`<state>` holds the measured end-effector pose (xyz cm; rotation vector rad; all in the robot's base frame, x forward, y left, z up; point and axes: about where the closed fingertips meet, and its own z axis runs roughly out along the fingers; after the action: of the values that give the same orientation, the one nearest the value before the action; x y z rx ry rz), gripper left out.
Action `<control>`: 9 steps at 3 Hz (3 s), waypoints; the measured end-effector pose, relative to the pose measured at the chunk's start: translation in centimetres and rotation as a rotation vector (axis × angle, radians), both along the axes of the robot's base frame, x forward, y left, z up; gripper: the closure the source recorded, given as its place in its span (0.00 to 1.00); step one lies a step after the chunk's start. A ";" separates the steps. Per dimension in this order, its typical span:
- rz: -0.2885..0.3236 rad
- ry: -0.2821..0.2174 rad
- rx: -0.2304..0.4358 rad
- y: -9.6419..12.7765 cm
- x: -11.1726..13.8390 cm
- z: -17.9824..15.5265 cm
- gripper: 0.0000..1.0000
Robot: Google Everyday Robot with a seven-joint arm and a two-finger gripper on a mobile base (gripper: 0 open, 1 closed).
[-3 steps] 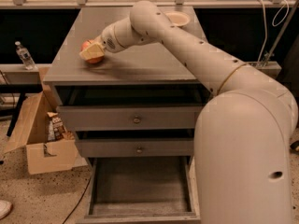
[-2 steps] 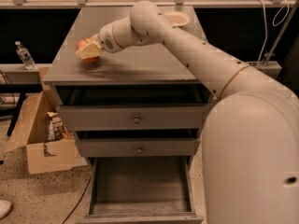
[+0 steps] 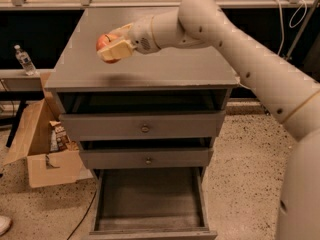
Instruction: Place apple into bottom drawer
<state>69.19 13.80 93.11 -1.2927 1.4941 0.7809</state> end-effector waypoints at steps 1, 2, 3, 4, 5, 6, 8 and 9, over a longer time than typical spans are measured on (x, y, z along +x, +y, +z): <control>0.062 -0.032 -0.011 -5.3 -4.3 0.8 1.00; 0.062 -0.032 -0.011 -5.3 -4.3 0.8 1.00; 0.050 -0.005 -0.017 -6.3 -6.2 -0.1 1.00; -0.033 0.020 -0.014 -9.0 -9.6 -1.7 1.00; -0.158 0.087 -0.036 -12.9 -13.0 -8.2 1.00; -0.204 0.144 -0.058 -14.4 -15.1 -13.0 1.00; -0.192 0.196 -0.011 -14.4 -15.6 -19.3 1.00; -0.182 0.238 0.027 -14.8 -16.1 -25.6 1.00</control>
Offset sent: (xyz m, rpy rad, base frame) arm -0.0369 -0.0399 0.0088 -0.0053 -0.0284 0.0574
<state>53.06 -0.98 67.47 -1.0538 1.7566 0.8545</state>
